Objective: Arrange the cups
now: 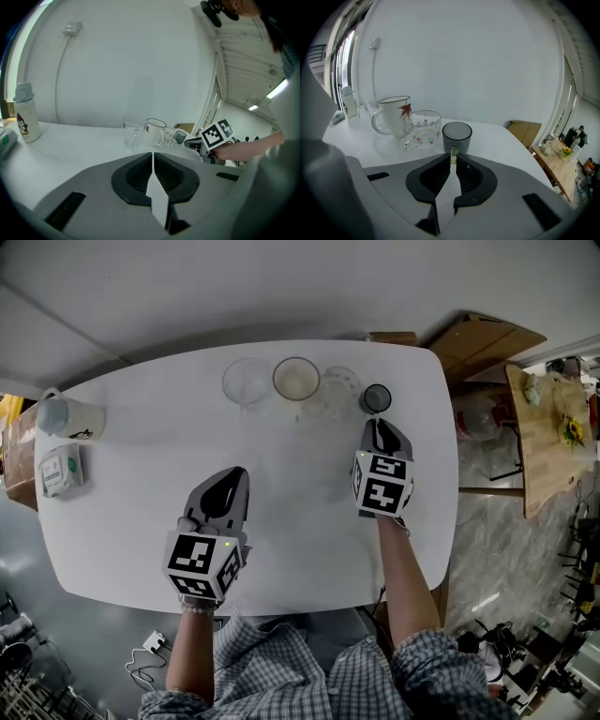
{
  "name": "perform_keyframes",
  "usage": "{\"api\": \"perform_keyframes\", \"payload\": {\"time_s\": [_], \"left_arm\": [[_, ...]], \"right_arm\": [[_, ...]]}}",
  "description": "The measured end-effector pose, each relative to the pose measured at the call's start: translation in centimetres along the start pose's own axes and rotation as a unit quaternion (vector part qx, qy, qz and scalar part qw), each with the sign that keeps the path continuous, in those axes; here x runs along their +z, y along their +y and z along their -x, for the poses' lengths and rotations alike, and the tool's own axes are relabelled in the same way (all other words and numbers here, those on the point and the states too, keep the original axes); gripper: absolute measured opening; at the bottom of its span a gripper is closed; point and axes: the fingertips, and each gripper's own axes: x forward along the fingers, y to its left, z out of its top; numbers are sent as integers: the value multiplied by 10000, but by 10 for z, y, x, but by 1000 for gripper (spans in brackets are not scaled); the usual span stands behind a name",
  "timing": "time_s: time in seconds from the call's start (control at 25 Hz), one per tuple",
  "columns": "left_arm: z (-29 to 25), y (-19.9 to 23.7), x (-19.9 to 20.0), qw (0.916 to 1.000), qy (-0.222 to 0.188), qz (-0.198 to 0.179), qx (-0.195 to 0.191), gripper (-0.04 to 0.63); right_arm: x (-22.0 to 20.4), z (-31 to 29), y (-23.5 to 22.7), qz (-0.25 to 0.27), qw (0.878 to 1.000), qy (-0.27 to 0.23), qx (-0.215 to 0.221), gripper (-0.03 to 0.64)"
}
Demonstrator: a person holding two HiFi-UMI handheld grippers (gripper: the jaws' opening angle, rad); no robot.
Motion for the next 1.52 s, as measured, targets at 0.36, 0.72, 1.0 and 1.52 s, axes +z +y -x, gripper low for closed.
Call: {"api": "perform_keyframes", "payload": {"time_s": [0.36,0.72,1.0,1.52], "left_arm": [[-5,-3,-1,10000,10,22,82,21],[-2,-5,-3,10000,45,-56,-27,21],[19,-10,10,9993,-151,-253,-233,21],[107,-8,38,9931,-656,-823,-520,14]], "right_arm": [[13,-14,9,114,9997,-110,186,49],[-1,3,13,188,9992,-112,325,92],[24,69,22,232,9962,-817,168,66],[82,200,103,474,9744,-2027,853,38]]}}
